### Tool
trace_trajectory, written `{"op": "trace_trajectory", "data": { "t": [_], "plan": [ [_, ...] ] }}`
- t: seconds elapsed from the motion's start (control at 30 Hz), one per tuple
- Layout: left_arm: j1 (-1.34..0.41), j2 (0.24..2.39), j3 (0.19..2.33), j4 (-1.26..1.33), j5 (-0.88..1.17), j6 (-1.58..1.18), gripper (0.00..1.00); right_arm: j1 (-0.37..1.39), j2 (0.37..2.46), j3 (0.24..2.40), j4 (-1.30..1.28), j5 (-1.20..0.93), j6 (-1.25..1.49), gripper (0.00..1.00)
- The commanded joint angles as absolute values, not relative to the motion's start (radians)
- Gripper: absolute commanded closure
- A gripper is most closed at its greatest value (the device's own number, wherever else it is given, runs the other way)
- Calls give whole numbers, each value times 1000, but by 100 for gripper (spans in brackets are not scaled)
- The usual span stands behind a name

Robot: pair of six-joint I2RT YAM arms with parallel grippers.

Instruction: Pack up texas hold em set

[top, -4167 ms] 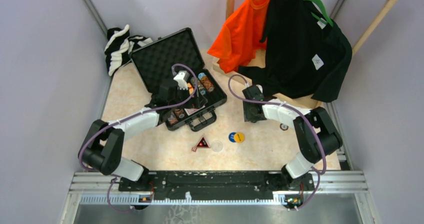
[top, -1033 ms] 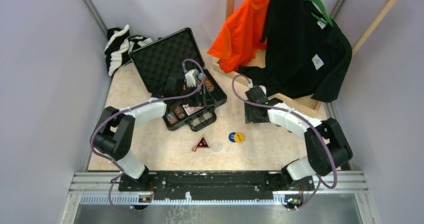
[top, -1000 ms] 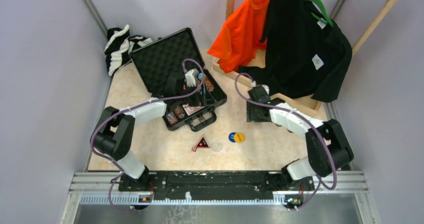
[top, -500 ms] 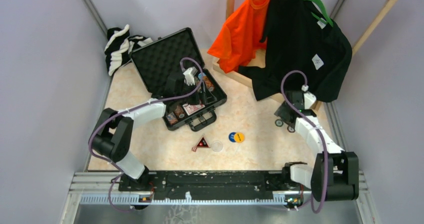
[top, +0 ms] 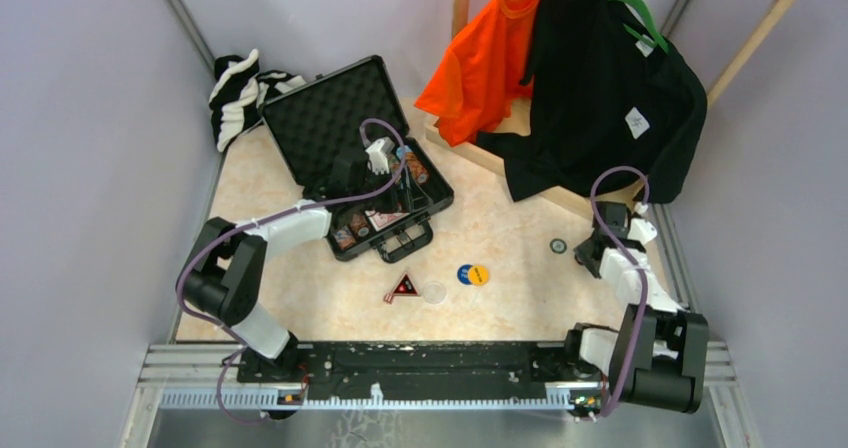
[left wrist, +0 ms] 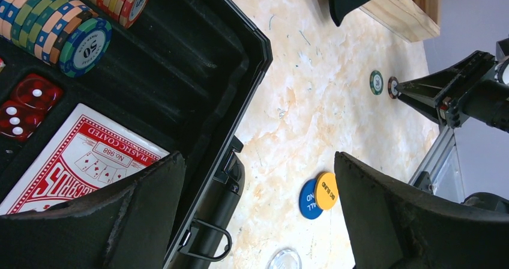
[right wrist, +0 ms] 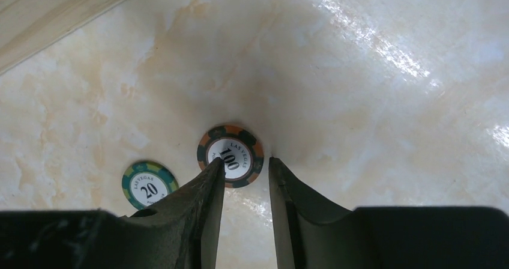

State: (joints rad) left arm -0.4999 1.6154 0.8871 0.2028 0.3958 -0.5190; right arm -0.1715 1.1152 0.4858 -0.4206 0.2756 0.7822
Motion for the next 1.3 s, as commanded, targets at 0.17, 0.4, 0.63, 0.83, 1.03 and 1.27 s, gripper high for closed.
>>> {"op": "trace_trajectory", "data": {
  "t": [0.17, 0.4, 0.63, 0.83, 1.03, 1.27],
  "plan": [
    [-506, 1586, 877, 229, 409, -496, 1, -182, 1253, 508, -288, 249, 750, 67],
    [-505, 1587, 877, 227, 404, -492, 1, -165, 1331, 522, -274, 156, 667, 84],
    [-506, 1578, 876, 221, 396, -487, 1, -26, 1314, 533, -296, 116, 691, 91],
    [-505, 1573, 874, 216, 390, -483, 1, 34, 1360, 540, -271, 78, 706, 89],
    [-503, 1571, 869, 204, 370, -474, 1, 148, 1400, 547, -271, 60, 732, 88],
    [-503, 1563, 867, 208, 377, -475, 1, 176, 1255, 514, -256, 87, 828, 86]
  ]
}}
